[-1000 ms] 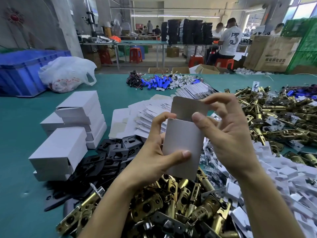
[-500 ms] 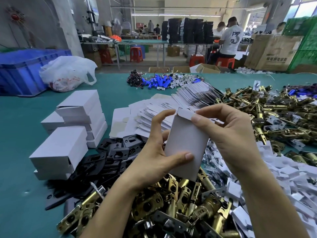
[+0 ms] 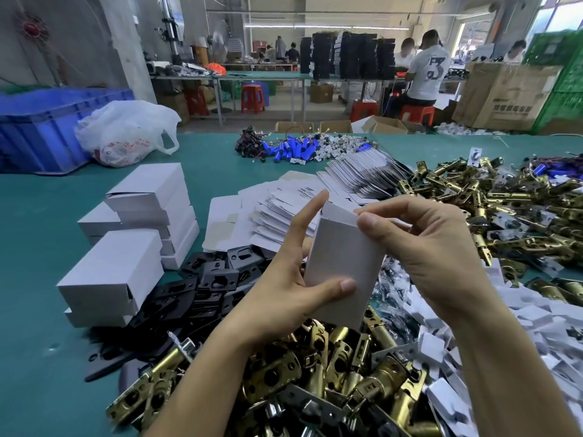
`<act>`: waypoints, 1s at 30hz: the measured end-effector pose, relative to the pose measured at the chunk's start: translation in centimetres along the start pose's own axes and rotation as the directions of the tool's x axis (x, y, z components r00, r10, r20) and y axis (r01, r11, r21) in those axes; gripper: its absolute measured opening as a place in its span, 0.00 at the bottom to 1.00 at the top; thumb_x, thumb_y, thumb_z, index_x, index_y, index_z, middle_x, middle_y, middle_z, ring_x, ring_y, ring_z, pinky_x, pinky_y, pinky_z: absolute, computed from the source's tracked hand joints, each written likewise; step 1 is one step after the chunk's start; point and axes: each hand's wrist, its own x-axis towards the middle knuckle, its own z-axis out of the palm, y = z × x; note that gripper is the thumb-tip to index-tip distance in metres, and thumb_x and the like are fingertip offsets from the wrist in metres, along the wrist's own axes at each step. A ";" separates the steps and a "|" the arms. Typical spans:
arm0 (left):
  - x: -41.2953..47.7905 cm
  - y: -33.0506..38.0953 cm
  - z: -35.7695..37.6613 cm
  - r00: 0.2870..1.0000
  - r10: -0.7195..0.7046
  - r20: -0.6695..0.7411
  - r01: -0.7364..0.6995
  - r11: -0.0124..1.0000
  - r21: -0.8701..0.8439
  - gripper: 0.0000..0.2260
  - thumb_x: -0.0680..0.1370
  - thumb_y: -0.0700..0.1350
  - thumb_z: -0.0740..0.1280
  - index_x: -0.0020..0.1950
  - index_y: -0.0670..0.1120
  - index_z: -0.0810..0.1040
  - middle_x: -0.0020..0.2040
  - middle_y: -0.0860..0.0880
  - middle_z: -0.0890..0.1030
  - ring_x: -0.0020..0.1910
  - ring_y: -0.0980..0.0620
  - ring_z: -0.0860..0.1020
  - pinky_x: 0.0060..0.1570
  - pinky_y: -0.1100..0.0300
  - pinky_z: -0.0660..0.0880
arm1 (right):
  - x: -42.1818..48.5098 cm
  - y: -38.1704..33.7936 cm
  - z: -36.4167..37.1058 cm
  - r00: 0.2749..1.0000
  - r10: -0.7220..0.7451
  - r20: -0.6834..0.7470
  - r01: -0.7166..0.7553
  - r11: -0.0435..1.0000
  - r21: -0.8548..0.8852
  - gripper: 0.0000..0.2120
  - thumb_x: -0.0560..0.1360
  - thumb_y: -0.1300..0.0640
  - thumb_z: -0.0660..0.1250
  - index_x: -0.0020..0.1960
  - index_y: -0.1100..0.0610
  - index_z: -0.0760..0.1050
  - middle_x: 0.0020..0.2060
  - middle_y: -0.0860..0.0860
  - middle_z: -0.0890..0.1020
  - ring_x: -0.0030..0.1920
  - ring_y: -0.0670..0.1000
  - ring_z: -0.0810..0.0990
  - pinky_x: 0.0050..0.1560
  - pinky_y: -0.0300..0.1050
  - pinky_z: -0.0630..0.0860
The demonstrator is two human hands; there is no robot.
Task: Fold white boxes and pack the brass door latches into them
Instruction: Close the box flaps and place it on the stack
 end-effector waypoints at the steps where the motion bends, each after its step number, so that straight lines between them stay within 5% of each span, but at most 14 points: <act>1: 0.0 0.0 0.0 1.000 -0.001 -0.003 0.001 1.000 -0.006 0.42 0.76 0.39 0.74 0.72 0.78 0.58 0.61 0.48 0.81 0.54 0.48 0.85 0.46 0.56 0.82 | 0.0 -0.1 -0.1 1.000 0.010 0.012 -0.010 1.000 -0.015 0.08 0.66 0.52 0.73 0.42 0.54 0.84 0.40 0.51 0.86 0.41 0.46 0.84 0.41 0.42 0.80; 9: 0.0 0.1 0.1 0.999 0.010 0.034 -0.011 1.000 0.021 0.39 0.76 0.42 0.74 0.72 0.77 0.59 0.61 0.44 0.80 0.52 0.48 0.85 0.47 0.58 0.81 | 0.1 -0.1 -0.5 1.000 0.016 -0.002 -0.016 0.983 -0.180 0.06 0.76 0.61 0.70 0.44 0.50 0.82 0.39 0.43 0.82 0.36 0.42 0.79 0.32 0.39 0.76; 15: 0.0 0.1 0.1 1.000 0.010 0.028 -0.011 1.000 0.024 0.40 0.74 0.46 0.75 0.72 0.77 0.58 0.63 0.44 0.80 0.54 0.49 0.84 0.47 0.58 0.81 | -0.1 -0.3 0.8 0.997 -0.073 -0.012 0.071 0.991 -0.118 0.12 0.77 0.65 0.69 0.46 0.48 0.84 0.43 0.46 0.84 0.40 0.48 0.82 0.39 0.41 0.79; 18: 0.0 0.1 0.2 0.999 0.005 0.037 -0.007 1.000 0.027 0.39 0.76 0.44 0.75 0.72 0.77 0.59 0.62 0.44 0.81 0.55 0.46 0.84 0.50 0.51 0.83 | 0.0 -0.5 0.7 0.998 -0.066 -0.006 0.066 0.995 -0.070 0.13 0.76 0.69 0.66 0.44 0.53 0.83 0.39 0.44 0.84 0.37 0.41 0.80 0.35 0.37 0.75; 25: 0.1 0.2 0.2 0.999 -0.003 0.039 0.003 1.000 0.017 0.38 0.77 0.42 0.74 0.73 0.76 0.60 0.60 0.44 0.83 0.54 0.44 0.84 0.51 0.49 0.83 | 0.1 -0.1 0.1 0.999 -0.039 -0.021 0.038 0.999 -0.038 0.16 0.76 0.71 0.65 0.42 0.52 0.84 0.33 0.47 0.83 0.32 0.46 0.76 0.27 0.39 0.71; 30: 0.1 0.1 0.1 0.999 -0.008 0.040 0.007 1.000 0.009 0.38 0.76 0.42 0.74 0.73 0.75 0.61 0.61 0.42 0.82 0.56 0.42 0.84 0.54 0.43 0.82 | 0.0 -0.1 -0.2 0.997 -0.057 0.054 0.062 0.994 -0.093 0.17 0.76 0.71 0.66 0.44 0.51 0.85 0.40 0.48 0.86 0.42 0.45 0.82 0.38 0.41 0.78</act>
